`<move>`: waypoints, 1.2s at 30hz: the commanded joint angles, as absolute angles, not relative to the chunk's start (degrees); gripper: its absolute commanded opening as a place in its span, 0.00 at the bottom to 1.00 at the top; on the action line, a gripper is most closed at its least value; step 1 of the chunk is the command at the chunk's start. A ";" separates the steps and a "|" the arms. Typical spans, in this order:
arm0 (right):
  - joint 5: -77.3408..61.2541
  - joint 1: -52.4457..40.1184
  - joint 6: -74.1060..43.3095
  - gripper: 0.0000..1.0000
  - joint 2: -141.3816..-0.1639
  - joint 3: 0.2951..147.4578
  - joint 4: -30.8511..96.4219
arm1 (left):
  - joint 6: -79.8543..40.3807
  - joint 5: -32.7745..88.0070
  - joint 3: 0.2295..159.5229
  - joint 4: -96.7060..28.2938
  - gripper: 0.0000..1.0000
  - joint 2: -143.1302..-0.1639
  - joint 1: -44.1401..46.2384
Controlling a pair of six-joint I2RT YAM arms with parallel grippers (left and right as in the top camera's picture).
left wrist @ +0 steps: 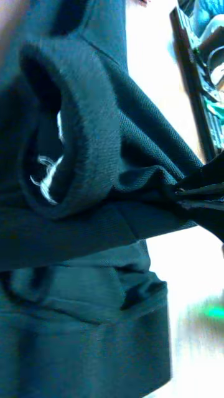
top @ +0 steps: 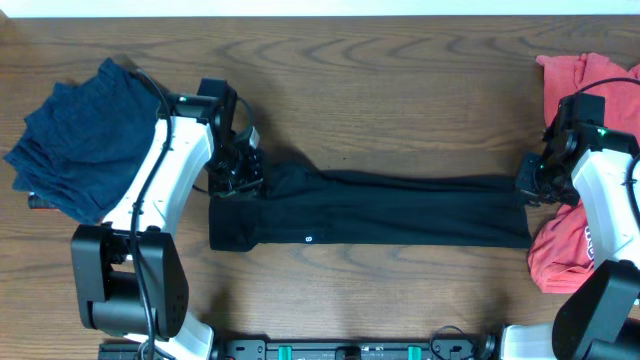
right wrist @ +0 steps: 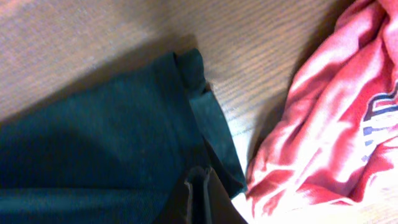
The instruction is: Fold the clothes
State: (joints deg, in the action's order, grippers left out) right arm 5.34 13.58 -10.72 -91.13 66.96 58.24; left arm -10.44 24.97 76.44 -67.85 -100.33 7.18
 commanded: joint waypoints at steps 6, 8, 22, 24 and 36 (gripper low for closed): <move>7.55 13.87 -10.66 0.25 -91.64 66.67 60.38 | -9.43 23.73 74.70 -78.02 0.32 -99.92 7.09; 7.57 13.89 -10.63 0.27 -91.64 66.67 60.95 | -9.41 23.53 74.70 -79.59 0.40 -99.92 7.09; 3.40 17.65 -3.70 0.58 -95.59 66.59 62.61 | -9.65 23.35 74.67 -61.73 0.41 -99.94 7.70; 3.40 18.92 -3.70 0.59 -97.12 66.59 62.96 | -9.67 23.35 74.46 -59.09 0.41 -99.94 8.58; 1.74 21.04 -2.28 0.58 -104.71 66.57 63.64 | -16.67 13.06 68.23 -49.08 0.26 -99.98 15.79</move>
State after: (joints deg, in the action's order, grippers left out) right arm 3.09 20.82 -4.12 -103.48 66.87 63.72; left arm -12.34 20.75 70.76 -50.33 -100.33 15.79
